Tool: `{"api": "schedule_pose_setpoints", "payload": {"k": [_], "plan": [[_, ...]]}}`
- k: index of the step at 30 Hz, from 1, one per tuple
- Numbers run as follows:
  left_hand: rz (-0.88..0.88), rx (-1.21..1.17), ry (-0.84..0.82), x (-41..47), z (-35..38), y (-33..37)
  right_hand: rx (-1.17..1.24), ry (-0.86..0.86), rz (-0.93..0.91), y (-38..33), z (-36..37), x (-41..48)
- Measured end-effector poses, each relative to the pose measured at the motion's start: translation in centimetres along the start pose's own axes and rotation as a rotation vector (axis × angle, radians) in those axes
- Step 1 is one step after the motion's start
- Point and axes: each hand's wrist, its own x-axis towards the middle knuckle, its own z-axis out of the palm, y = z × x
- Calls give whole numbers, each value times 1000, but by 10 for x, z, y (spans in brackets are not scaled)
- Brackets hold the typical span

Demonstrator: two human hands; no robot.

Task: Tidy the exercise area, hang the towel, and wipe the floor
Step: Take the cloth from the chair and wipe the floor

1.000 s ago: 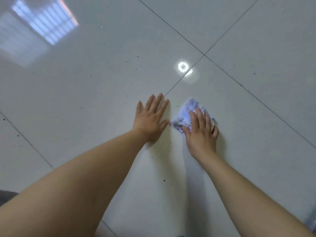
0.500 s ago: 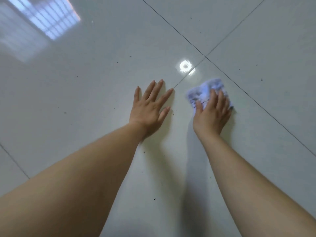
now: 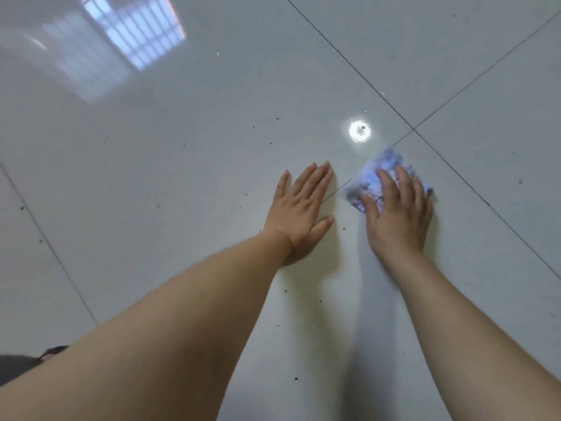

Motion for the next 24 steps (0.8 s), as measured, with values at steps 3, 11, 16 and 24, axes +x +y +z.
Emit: {"api": "schedule_pose_setpoints", "payload": {"k": [3,11,16,24], "plan": [[15,-53,-67,0,-8,-7,64,-74,245,-42,0,23],[-180,-25,-77,-70,-28,-99,-1,-122,-331,-66,25,-37],[-341,10,-115,-116,-12,-119,-23,-114,203,-119,27,-20],[-344,-55,-139,-134,-18,-128,-105,-207,-412,-134,48,-78]]}}
